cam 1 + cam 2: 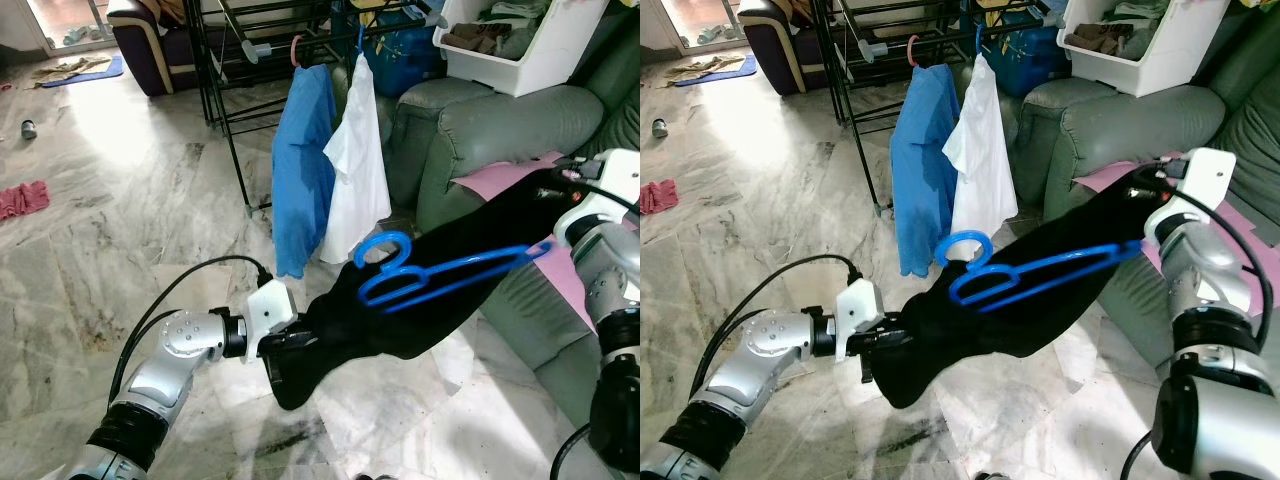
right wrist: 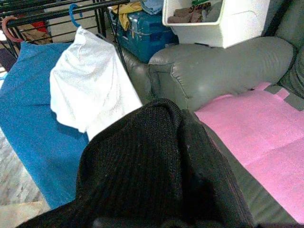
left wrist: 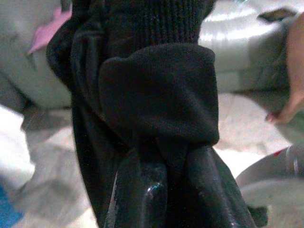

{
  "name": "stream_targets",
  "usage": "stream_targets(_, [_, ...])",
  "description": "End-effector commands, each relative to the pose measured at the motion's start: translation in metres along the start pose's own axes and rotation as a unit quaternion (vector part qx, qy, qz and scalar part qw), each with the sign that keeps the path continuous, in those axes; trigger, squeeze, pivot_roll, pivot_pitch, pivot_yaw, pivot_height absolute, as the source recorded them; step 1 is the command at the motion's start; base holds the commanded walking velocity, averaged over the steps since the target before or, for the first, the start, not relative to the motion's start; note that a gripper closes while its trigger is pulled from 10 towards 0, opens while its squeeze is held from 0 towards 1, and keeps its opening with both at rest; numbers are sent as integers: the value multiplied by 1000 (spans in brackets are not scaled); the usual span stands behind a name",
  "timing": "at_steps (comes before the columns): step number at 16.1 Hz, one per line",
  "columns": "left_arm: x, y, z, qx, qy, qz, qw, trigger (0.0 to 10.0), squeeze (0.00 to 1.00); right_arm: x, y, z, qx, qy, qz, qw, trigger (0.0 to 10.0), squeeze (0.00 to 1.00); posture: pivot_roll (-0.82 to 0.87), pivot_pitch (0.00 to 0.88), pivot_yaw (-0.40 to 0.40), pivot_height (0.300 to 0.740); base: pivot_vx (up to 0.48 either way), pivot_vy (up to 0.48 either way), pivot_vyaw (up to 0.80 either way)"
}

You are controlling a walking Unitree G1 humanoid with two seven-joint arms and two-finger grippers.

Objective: Hang hanger

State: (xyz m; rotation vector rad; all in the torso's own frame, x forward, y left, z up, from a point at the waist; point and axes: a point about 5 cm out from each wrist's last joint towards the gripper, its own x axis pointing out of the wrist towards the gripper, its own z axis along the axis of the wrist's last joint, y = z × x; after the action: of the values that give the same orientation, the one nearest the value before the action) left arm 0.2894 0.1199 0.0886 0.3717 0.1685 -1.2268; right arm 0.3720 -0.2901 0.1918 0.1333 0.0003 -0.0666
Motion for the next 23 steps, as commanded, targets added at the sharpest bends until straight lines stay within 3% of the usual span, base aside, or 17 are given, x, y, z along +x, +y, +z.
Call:
stream_targets(1, [2, 6, -6, 10, 37, 27, 999, 0, 0, 2, 6, 13, -8, -24, 8, 1000, 0, 0, -12, 78, -17, 740, 0, 0, 0])
stream_targets(3, [6, 14, -10, 2, 63, 91, 994, 0, 0, 4, 18, 13, 2, -19, 23, 1000, 0, 0, -18, 77, -18, 740, 0, 0, 0])
stream_targets(5, [17, 21, 0, -56, 8, 165, 985, 0, 0, 4, 40, 17, -38, -31, 70, 996, 0, 0, -27, 75, -14, 740, 0, 0, 0])
stream_targets(7, [15, 24, 10, -69, -50, 181, 980, 0, 0, 2, 37, 12, -74, -23, 67, 995, 0, 0, -26, 76, -20, 740, 0, 0, 0])
stream_targets(8, [13, 25, 11, -71, -54, 181, 979, 0, 0, 2, 33, 10, -73, -21, 58, 995, 0, 0, -26, 76, -20, 740, 0, 0, 0])
stream_targets(10, [2, 19, 11, -58, -75, 126, 988, 0, 0, -1, 11, 11, -93, -24, 1, 995, 0, 0, -18, 75, -21, 740, 0, 0, 0])
stream_targets(12, [-15, 1, 6, -67, -64, 27, 995, 0, 0, -5, -9, 19, -101, -38, -60, 992, 0, 0, -11, 74, -21, 740, 0, 0, 0])
stream_targets(13, [-18, -4, 5, -73, -62, 7, 995, 0, 0, -5, -11, 20, -101, -40, -67, 992, 0, 0, -11, 74, -21, 740, 0, 0, 0])
stream_targets(15, [-32, -12, 7, -130, -88, -44, 987, 0, 0, -5, -12, 17, -102, -33, -75, 991, 0, 0, -8, 71, -26, 740, 0, 0, 0])
stream_targets(18, [-42, 0, 8, -134, -97, -14, 986, 0, 0, -5, -9, 9, -102, -28, -71, 992, 0, 0, -4, 69, -30, 740, 0, 0, 0])
stream_targets(20, [-48, 15, 15, -164, -137, 34, 976, 0, 0, -6, -9, 2, -102, -18, -66, 992, 0, 0, -6, 68, -31, 740, 0, 0, 0])
stream_targets(23, [-45, 20, 19, -188, -167, 59, 966, 0, 0, -8, -10, -1, -100, -14, -62, 993, 0, 0, -16, 68, -27, 740, 0, 0, 0])
